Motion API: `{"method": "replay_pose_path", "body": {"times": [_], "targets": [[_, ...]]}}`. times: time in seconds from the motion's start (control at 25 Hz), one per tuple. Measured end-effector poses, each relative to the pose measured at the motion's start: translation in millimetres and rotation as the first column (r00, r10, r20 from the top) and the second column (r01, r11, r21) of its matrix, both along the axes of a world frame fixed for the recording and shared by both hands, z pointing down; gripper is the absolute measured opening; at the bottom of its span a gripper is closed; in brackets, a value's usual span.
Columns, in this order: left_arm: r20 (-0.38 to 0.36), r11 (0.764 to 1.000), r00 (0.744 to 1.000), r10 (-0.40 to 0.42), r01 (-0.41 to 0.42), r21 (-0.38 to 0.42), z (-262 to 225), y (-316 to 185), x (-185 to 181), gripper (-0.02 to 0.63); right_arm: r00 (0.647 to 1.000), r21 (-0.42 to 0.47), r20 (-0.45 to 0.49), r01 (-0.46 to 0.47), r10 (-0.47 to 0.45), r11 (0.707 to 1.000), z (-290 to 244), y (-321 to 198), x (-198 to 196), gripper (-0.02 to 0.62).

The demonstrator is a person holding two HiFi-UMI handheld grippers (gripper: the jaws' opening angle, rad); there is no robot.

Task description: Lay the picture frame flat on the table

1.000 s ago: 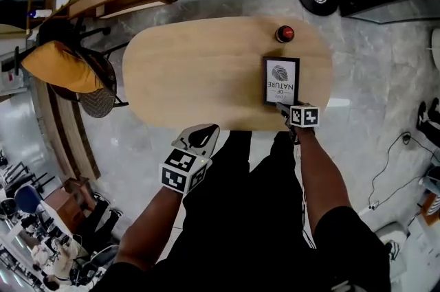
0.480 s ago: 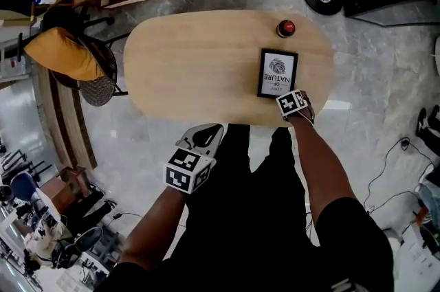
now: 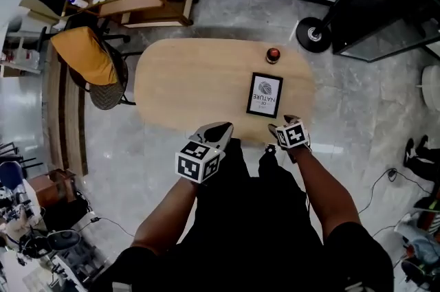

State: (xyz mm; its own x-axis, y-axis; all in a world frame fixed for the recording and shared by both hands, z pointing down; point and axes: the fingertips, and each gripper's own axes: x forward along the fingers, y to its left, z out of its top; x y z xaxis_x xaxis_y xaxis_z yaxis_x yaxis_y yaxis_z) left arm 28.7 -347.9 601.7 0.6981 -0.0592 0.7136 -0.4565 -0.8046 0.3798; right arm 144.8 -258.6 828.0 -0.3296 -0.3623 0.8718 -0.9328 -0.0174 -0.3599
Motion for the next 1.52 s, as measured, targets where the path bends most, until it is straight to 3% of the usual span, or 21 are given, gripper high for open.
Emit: {"method": "replay_pose_path", "body": {"times": [0.2,0.28,0.36,0.44,0.56,0.64,0.96,1.2,1.52], "targets": [[-0.066,0.994,0.994,-0.088,0.092,0.056,-31.8,21.3,-2.5,0.005,0.995,0.212,0.070,-0.083,0.069,0.974,-97.0,7.4,8.0,0.274],[-0.101,0.989,0.989,-0.112,0.121,0.082,-49.0,29.2,-2.5,0.005,0.992,0.274,0.102,-0.098,0.072,0.957,-132.3,9.3,11.3,0.218],[-0.130,0.985,0.984,-0.122,0.136,0.104,-65.8,35.2,-2.6,0.005,0.986,0.320,0.153,-0.111,0.064,0.941,-164.5,7.6,11.5,0.116],[-0.152,0.984,0.981,-0.117,0.135,0.115,-80.0,45.0,-7.3,0.005,0.975,0.357,0.216,-0.132,0.056,0.925,-195.0,9.8,4.7,0.034],[-0.161,0.986,0.984,-0.077,0.099,0.131,-97.6,66.5,-25.9,0.005,0.940,0.410,0.336,-0.199,0.056,0.890,-241.4,22.8,-20.3,0.010],[-0.158,0.986,0.986,-0.059,0.082,0.143,-103.6,76.1,-42.0,0.005,0.930,0.456,0.366,-0.223,0.048,0.862,-267.4,30.6,-37.5,0.004],[-0.182,0.982,0.983,0.002,0.032,0.184,-123.9,74.4,-91.3,0.005,0.973,0.569,0.226,-0.177,0.055,0.803,-318.5,31.1,-94.3,0.002],[-0.188,0.980,0.974,0.129,-0.097,0.173,-118.8,81.2,-121.7,0.005,0.970,0.604,0.203,-0.234,0.137,0.762,-340.2,49.2,-145.9,0.002],[-0.176,0.955,0.943,0.284,-0.261,0.143,-104.5,106.7,-131.1,0.005,0.942,0.579,0.147,-0.330,0.303,0.745,-331.3,108.8,-175.7,0.002]]}}
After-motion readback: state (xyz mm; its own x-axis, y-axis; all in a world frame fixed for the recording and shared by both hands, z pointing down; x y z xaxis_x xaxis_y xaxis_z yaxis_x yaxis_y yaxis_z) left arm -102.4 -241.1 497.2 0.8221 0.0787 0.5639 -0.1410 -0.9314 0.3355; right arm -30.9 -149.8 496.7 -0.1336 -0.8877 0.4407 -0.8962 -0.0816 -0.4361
